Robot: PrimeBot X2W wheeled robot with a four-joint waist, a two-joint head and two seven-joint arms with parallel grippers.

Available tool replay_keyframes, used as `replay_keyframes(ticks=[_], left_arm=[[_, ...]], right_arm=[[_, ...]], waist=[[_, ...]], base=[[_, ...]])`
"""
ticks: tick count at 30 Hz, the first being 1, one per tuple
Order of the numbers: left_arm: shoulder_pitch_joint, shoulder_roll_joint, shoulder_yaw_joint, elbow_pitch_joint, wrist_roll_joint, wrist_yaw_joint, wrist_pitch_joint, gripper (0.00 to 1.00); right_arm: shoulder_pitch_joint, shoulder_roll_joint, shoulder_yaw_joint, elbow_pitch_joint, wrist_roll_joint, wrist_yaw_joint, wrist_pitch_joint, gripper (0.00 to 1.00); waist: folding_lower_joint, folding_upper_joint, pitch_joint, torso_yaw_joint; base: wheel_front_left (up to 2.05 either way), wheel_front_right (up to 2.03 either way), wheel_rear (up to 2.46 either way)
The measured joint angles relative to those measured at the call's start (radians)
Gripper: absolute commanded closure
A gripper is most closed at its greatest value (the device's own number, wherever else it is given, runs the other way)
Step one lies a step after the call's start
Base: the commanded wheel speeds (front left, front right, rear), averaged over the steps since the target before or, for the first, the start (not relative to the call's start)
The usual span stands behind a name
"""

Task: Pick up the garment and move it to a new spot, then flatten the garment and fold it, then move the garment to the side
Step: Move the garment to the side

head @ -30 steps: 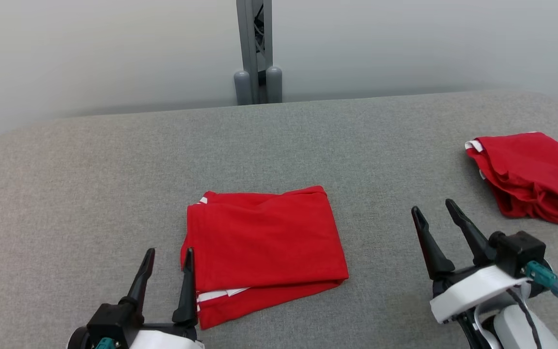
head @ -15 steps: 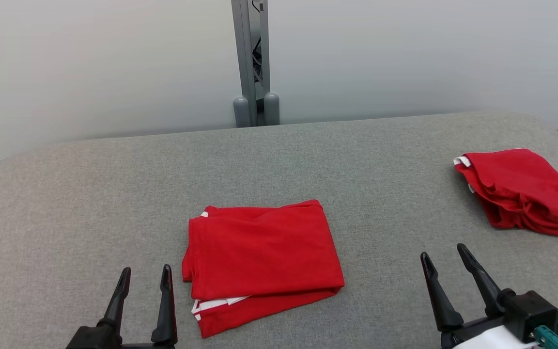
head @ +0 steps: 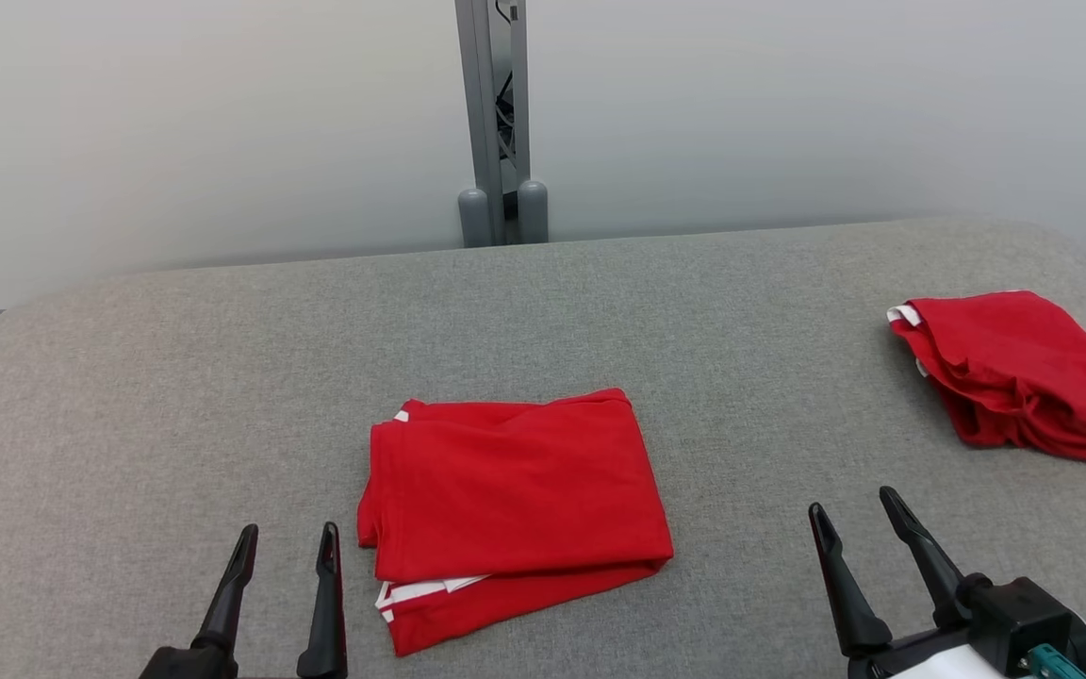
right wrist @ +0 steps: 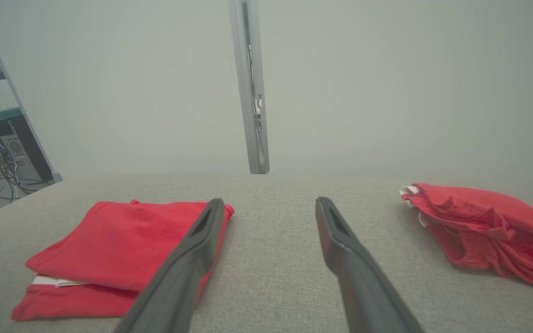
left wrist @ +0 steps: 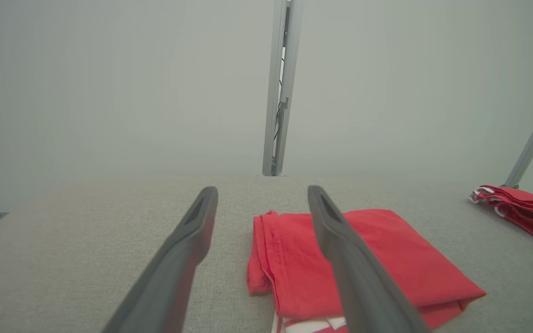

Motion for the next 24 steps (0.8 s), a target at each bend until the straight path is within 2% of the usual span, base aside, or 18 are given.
replay_keyframes(ticks=[7, 12, 16, 21, 24], left_arm=[[0.000, 0.000, -0.004, 0.008, 0.003, 0.000, 0.000, 0.00], [0.000, 0.000, -0.011, 0.011, 0.006, 0.000, 0.000, 0.00], [-0.004, 0.000, -0.023, 0.016, 0.014, -0.008, 0.000, 0.00], [-0.016, 0.000, -0.036, 0.025, 0.024, -0.017, 0.000, 0.00], [-0.023, 0.000, -0.049, 0.021, 0.029, -0.018, 0.000, 0.00]], right_arm=[[0.000, 0.002, 0.001, 0.010, 0.010, 0.000, 0.000, 0.00], [-0.010, 0.000, 0.052, 0.062, 0.091, 0.000, 0.000, 0.00], [-0.070, -0.020, 0.133, 0.120, 0.310, 0.000, -0.001, 0.00], [-0.169, -0.105, 0.269, 0.252, 0.575, 0.000, 0.000, 0.00], [-0.236, -0.137, 0.327, 0.307, 0.726, 0.000, 0.037, 0.00]], waist=[[0.0000, 0.0000, -0.004, 0.006], [0.0000, 0.0000, -0.002, 0.014], [0.0000, 0.0000, 0.006, 0.032], [0.0000, 0.0000, 0.015, 0.070], [0.0000, 0.0000, 0.022, 0.098]], base=[[0.00, 0.00, 0.00], [0.00, 0.00, 0.00], [0.00, 0.00, 0.00], [0.00, 0.00, 0.00], [0.00, 0.00, 0.00]])
